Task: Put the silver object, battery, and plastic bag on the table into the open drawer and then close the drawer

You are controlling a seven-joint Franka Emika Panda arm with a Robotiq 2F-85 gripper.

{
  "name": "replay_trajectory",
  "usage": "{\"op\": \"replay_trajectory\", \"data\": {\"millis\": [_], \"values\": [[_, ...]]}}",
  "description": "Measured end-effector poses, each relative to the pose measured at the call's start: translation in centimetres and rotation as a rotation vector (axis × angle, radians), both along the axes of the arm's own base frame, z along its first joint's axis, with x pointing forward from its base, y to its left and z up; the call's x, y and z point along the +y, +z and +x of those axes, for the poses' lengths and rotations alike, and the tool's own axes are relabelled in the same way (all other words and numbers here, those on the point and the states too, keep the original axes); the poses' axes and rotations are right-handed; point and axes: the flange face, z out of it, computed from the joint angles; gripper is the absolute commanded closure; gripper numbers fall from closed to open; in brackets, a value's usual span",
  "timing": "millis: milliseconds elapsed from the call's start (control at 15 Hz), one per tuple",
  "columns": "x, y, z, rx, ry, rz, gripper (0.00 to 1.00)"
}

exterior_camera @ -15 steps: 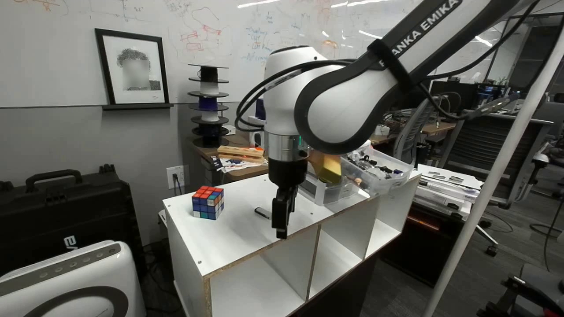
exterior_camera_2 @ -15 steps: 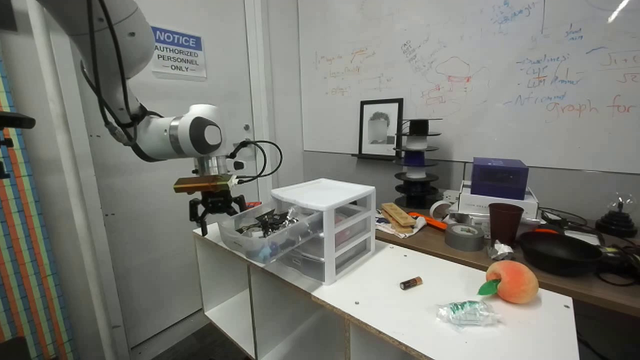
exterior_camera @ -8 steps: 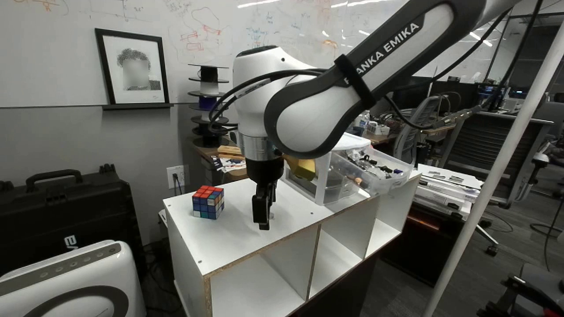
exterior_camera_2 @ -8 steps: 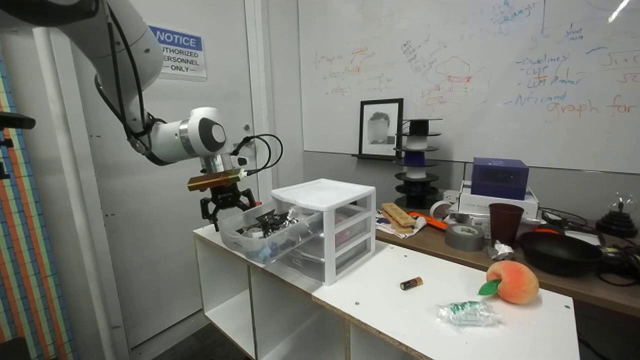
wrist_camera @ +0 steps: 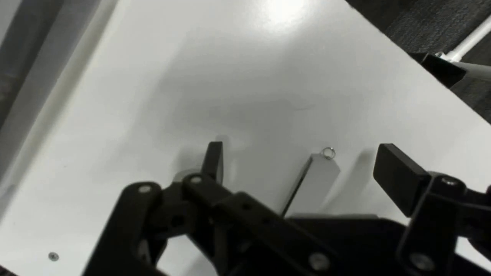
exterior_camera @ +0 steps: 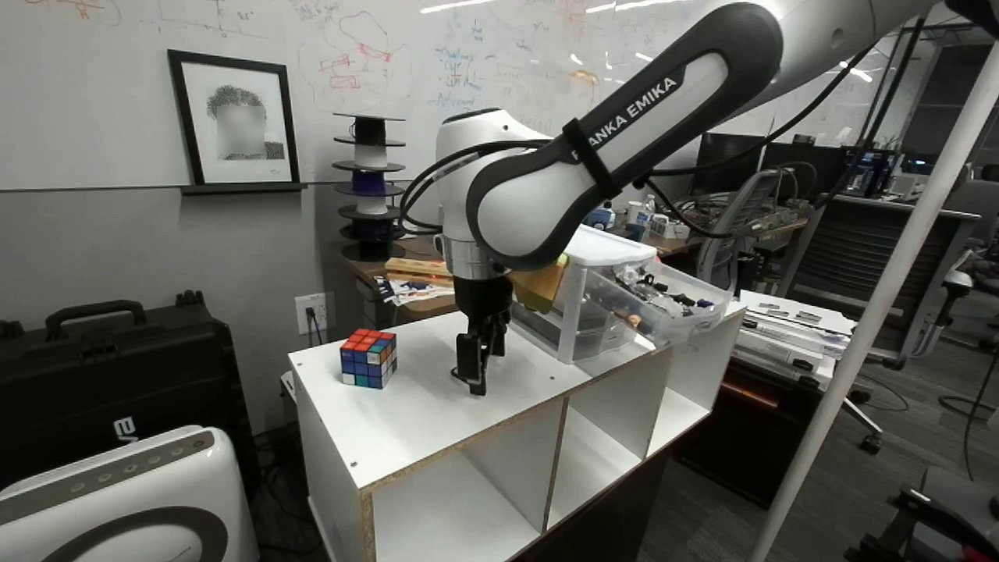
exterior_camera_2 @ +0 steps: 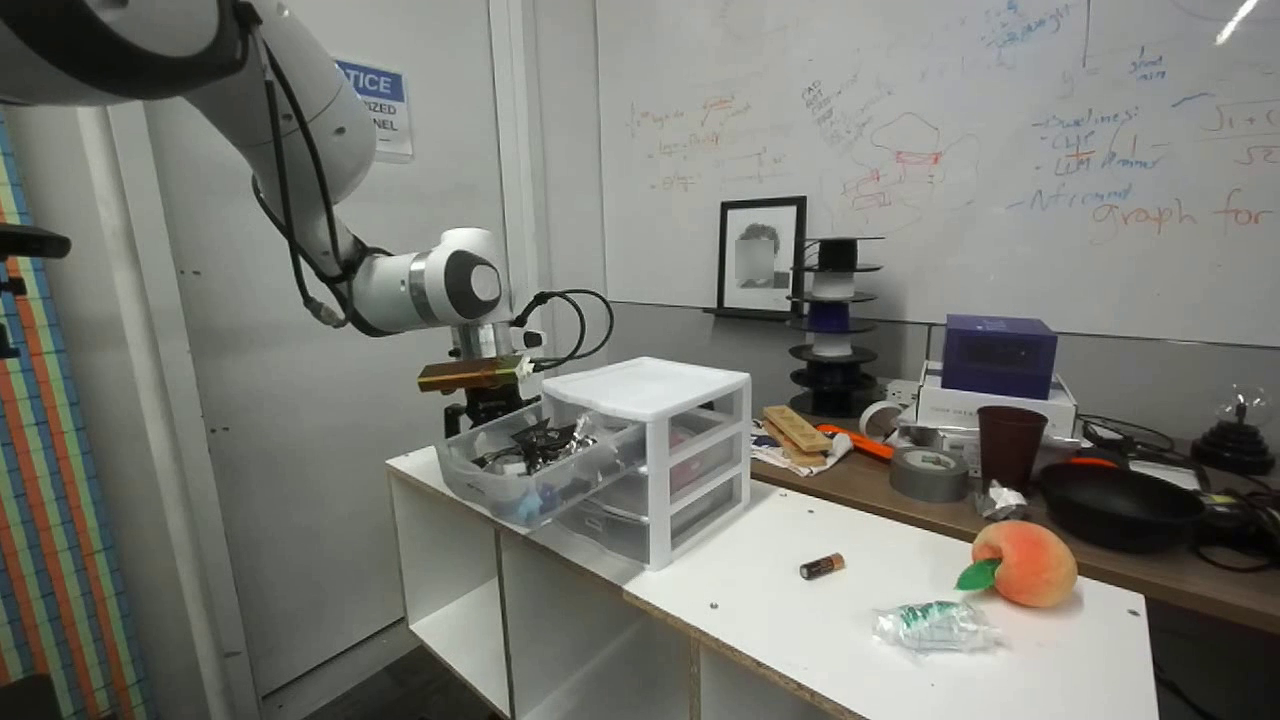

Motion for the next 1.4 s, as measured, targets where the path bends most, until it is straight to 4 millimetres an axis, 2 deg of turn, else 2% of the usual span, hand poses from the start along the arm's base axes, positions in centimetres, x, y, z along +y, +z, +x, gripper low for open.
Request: {"op": "replay_trajectory", "data": {"millis": [267,333,400,933,1067,1133,1400], "values": [[-0.1,-1.2,1.2,0.025,-0.073,0.077,0.0],[0.1,-1.2,1.5,0.027,-0.081,0.09,0.25],[0.4,-1.2,1.7,0.027,-0.087,0.101,0.26],[2.0,-0.2,2.2,0.07,-0.106,0.131,0.88],[2.4,-0.1,2.1,0.081,-0.102,0.125,0.94],[2.5,0.1,2.1,0.085,-0.101,0.123,0.9],[2.4,0.1,2.0,0.094,-0.102,0.118,0.9]]}}
